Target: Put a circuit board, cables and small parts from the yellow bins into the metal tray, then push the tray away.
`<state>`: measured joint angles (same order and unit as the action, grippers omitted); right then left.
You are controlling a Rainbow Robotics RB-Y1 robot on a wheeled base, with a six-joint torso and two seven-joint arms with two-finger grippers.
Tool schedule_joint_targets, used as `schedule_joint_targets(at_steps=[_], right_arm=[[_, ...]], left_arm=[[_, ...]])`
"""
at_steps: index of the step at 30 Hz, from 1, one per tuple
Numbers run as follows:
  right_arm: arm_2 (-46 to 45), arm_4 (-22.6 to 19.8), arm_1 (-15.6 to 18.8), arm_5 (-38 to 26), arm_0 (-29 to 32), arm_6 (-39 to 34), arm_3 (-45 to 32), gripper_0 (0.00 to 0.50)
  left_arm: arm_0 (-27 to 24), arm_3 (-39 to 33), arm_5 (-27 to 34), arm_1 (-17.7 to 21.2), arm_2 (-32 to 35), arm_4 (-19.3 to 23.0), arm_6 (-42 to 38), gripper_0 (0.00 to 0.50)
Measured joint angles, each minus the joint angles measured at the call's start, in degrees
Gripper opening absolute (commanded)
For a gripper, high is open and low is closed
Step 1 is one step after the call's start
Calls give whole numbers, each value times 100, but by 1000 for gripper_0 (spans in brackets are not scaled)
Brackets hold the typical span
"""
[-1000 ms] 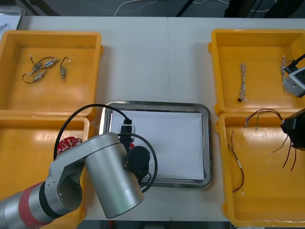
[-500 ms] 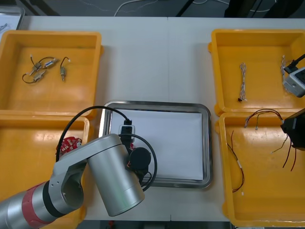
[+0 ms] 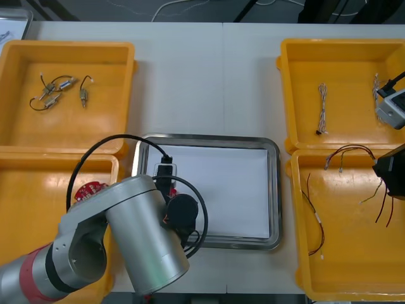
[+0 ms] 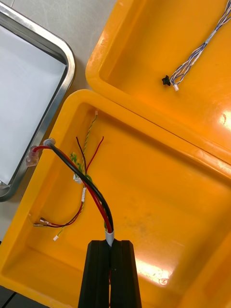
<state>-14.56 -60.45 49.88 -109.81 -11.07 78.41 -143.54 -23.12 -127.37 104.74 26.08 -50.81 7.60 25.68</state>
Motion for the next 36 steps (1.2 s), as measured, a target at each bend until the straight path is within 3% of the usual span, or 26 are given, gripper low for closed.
schedule_joint_targets(at_steps=[5,12,25,36], right_arm=[[0,0,0,0,0,0,0,0],[0,-1,0,0,-1,0,0,0],[442,-77,0,-1,-116,-2,4,0],[1864,79,0,24,-981,-2,6,0]], left_arm=[[0,-688,450,0,318,304,0,434],[-28,-1432,484,68,859,644,0,432],[-142,-1682,489,789,2806,2656,122,433],[-142,-1400,490,1416,4517,3876,2077,433]])
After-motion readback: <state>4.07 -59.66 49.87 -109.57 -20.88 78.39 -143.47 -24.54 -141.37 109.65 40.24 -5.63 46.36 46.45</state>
